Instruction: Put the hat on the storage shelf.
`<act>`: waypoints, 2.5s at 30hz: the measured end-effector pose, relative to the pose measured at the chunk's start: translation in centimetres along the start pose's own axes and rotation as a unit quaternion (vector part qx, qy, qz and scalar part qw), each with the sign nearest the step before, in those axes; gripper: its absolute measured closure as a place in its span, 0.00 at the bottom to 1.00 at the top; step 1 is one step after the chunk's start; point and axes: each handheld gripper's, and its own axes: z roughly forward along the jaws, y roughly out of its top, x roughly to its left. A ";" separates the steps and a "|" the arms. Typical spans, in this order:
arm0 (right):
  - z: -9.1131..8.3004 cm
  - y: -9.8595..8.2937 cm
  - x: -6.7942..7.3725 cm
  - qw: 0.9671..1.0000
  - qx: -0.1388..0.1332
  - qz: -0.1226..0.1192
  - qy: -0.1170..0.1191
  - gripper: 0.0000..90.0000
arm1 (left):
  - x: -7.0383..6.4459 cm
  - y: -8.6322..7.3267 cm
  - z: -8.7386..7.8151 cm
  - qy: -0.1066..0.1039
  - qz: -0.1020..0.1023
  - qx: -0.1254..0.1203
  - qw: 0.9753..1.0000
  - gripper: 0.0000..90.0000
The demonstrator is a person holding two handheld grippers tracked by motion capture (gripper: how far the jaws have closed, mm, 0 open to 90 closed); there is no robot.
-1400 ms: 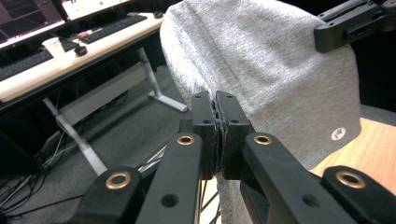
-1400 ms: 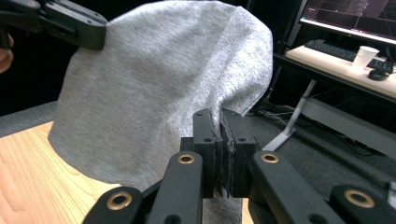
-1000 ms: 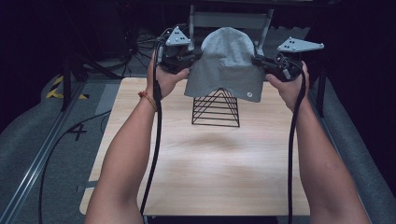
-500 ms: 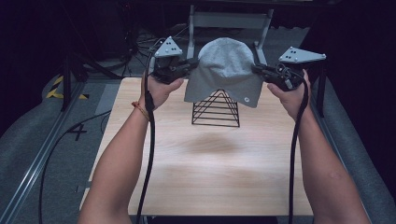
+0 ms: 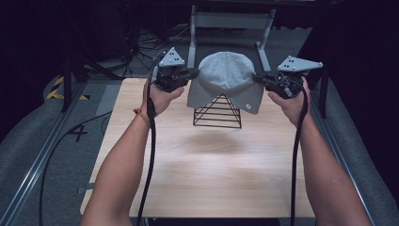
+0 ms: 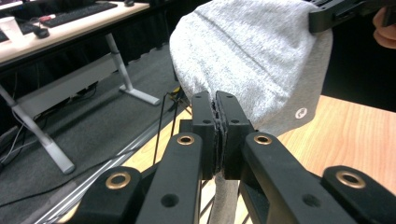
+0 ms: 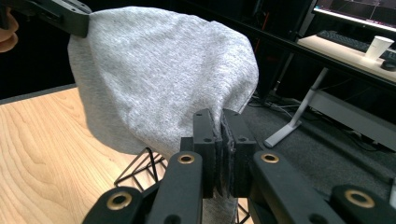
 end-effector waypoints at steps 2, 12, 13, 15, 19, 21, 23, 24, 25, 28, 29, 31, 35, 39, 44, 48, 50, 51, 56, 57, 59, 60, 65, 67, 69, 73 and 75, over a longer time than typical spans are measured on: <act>0.2 -0.3 0.0 1.000 0.004 0.001 0.002 0.95 | 0.1 -0.3 0.4 0.002 0.001 0.008 1.000 0.97; 1.7 -2.9 -0.1 1.000 0.028 0.008 0.008 0.95 | 0.0 -2.7 2.6 -0.001 -0.013 0.032 0.999 0.97; 1.8 -3.2 -0.1 0.999 0.031 0.010 0.008 0.95 | 0.0 -2.9 2.7 0.000 -0.014 0.035 0.999 0.97; 2.0 -3.6 -0.2 0.999 0.032 0.012 0.010 0.95 | 0.0 -3.3 3.0 -0.002 -0.021 0.036 0.999 0.97; 2.3 -4.3 -0.3 0.999 0.036 0.020 0.009 0.95 | -0.1 -4.1 3.6 -0.004 -0.021 0.040 0.999 0.97; 2.4 -4.4 -0.3 0.999 0.038 0.022 0.010 0.95 | 0.0 -4.4 3.7 -0.002 -0.021 0.040 0.999 0.97; 2.5 -4.9 -0.3 0.999 0.037 0.027 0.011 0.95 | 0.0 -5.1 3.6 -0.004 -0.029 0.025 0.999 0.97; 2.5 -5.0 -0.4 0.999 0.036 0.030 0.013 0.95 | 0.1 -5.2 3.6 -0.003 -0.028 0.026 0.999 0.97; 2.6 -5.1 -0.4 0.999 0.034 0.034 0.014 0.95 | 0.1 -5.5 3.7 -0.003 -0.030 0.029 0.999 0.97; 3.0 -5.4 -0.2 0.999 0.037 0.034 0.017 0.95 | 0.3 -6.2 3.8 0.000 -0.036 0.030 0.999 0.97; 3.1 -5.5 -0.2 0.999 0.037 0.033 0.017 0.95 | 0.4 -6.5 3.8 0.001 -0.039 0.029 0.999 0.97; 3.3 -5.5 0.0 0.999 0.033 0.037 0.017 0.94 | 0.6 -6.9 3.8 0.009 -0.048 0.022 0.999 0.97; 3.5 -5.2 -0.1 0.999 0.028 0.036 0.013 0.95 | 1.2 -6.8 3.5 0.020 -0.058 -0.006 0.998 0.97; 4.0 -4.8 -0.4 0.999 0.028 0.041 0.006 0.95 | 1.5 -6.5 3.8 0.035 -0.058 0.004 0.998 0.97; 4.5 -5.4 -0.5 0.998 0.040 0.050 0.004 0.95 | 1.0 -7.2 4.2 0.032 -0.052 0.014 0.998 0.97; 4.6 -6.5 -0.6 0.997 0.048 0.057 0.007 0.95 | 0.7 -7.9 4.6 0.035 -0.042 0.028 0.998 0.97; 4.6 -6.9 -0.6 0.997 0.047 0.063 0.008 0.95 | 0.6 -8.2 4.8 0.031 -0.043 0.034 0.998 0.97; 4.6 -7.1 -0.7 0.997 0.048 0.064 0.009 0.95 | 0.6 -8.4 4.8 0.033 -0.041 0.037 0.998 0.97; 4.9 -7.9 -0.3 0.996 0.058 0.061 0.015 0.94 | 0.4 -9.0 5.0 0.035 -0.050 0.047 0.997 0.90; 4.9 -7.9 -0.3 0.996 0.057 0.060 0.015 0.94 | 0.3 -9.2 5.0 0.033 -0.047 0.050 0.997 0.90; 4.8 -8.0 -0.2 0.997 0.058 0.058 0.016 0.93 | 0.1 -9.4 4.8 0.031 -0.040 0.058 0.997 0.85; 4.7 -8.0 -0.2 0.996 0.058 0.059 0.016 0.93 | -0.1 -9.6 4.7 0.027 -0.033 0.059 0.997 0.82; 4.2 -8.1 0.0 0.997 0.061 0.052 0.015 0.91 | -0.4 -10.2 3.5 0.029 -0.022 0.063 0.997 0.75; 3.8 -8.1 0.2 0.997 0.063 0.048 0.016 0.90 | -0.5 -10.5 2.8 0.030 -0.019 0.067 0.997 0.71; 3.5 -8.1 0.4 0.997 0.066 0.042 0.015 0.88 | -0.7 -10.9 2.1 0.029 -0.020 0.069 0.997 0.69; 2.4 -8.2 1.1 0.997 0.071 0.025 0.013 0.84 | -1.6 -11.8 0.7 0.039 0.001 0.098 0.994 0.58; 1.7 -8.4 1.3 0.997 0.076 0.022 0.014 0.82 | -1.8 -12.0 0.4 0.037 0.002 0.102 0.994 0.53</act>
